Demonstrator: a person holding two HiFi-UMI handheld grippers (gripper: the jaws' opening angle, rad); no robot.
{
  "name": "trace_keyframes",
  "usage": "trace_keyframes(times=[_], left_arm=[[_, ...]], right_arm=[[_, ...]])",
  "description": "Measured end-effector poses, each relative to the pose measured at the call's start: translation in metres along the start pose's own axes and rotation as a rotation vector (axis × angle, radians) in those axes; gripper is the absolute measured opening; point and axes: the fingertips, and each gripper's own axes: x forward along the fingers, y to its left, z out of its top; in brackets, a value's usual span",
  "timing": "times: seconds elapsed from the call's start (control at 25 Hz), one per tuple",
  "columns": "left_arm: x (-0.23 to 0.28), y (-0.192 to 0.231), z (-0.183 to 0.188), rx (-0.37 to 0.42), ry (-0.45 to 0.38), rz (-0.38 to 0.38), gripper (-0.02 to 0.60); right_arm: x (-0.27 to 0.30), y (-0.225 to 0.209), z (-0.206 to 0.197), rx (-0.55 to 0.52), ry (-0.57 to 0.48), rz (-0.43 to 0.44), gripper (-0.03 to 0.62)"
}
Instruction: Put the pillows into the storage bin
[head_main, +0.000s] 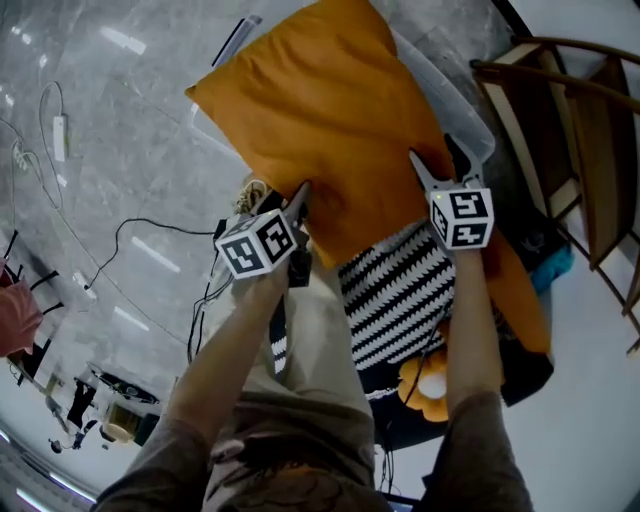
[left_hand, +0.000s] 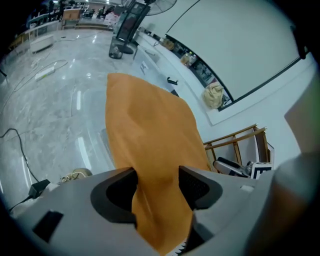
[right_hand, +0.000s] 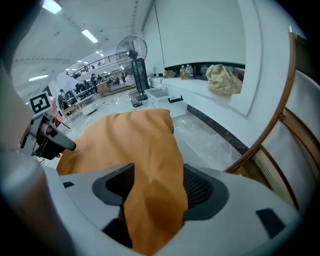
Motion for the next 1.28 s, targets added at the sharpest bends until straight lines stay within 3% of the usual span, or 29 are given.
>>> trace_keyframes(times=[0.16, 0.32, 0.56, 0.68, 0.92, 1.08, 1.28], left_arm=[[0.006, -0.006, -0.007, 0.044, 0.03, -0.021, 0.268], [0.016, -0.028, -0.035, 0.143, 0.156, -0.097, 0.268], [0.031, -0.046, -0.075, 0.069, 0.274, -0.179, 0.268], [0.031, -0.049, -0.089, 0.074, 0.345, -0.201, 0.27], [0.015, -0.066, -0.062, 0.166, 0.282, -0.227, 0.272], [-0.007, -0.107, -0.014, 0.307, 0.238, -0.311, 0.272], [-0.088, -0.192, 0.032, 0.655, 0.231, -0.445, 0.272]], right_arm=[[-0.001, 0.013, -0.011, 0.056, 0.002, 0.028, 0.316], [0.005, 0.023, -0.021, 0.099, 0.01, 0.044, 0.316], [0.012, 0.028, -0.02, 0.11, 0.0, 0.045, 0.318], [0.013, 0.023, -0.016, 0.112, -0.008, 0.042, 0.318], [0.003, 0.026, 0.001, 0.14, -0.028, 0.029, 0.314], [-0.037, 0.03, 0.037, 0.245, -0.114, -0.032, 0.306], [-0.143, 0.054, 0.088, 0.386, -0.231, -0.134, 0.308]])
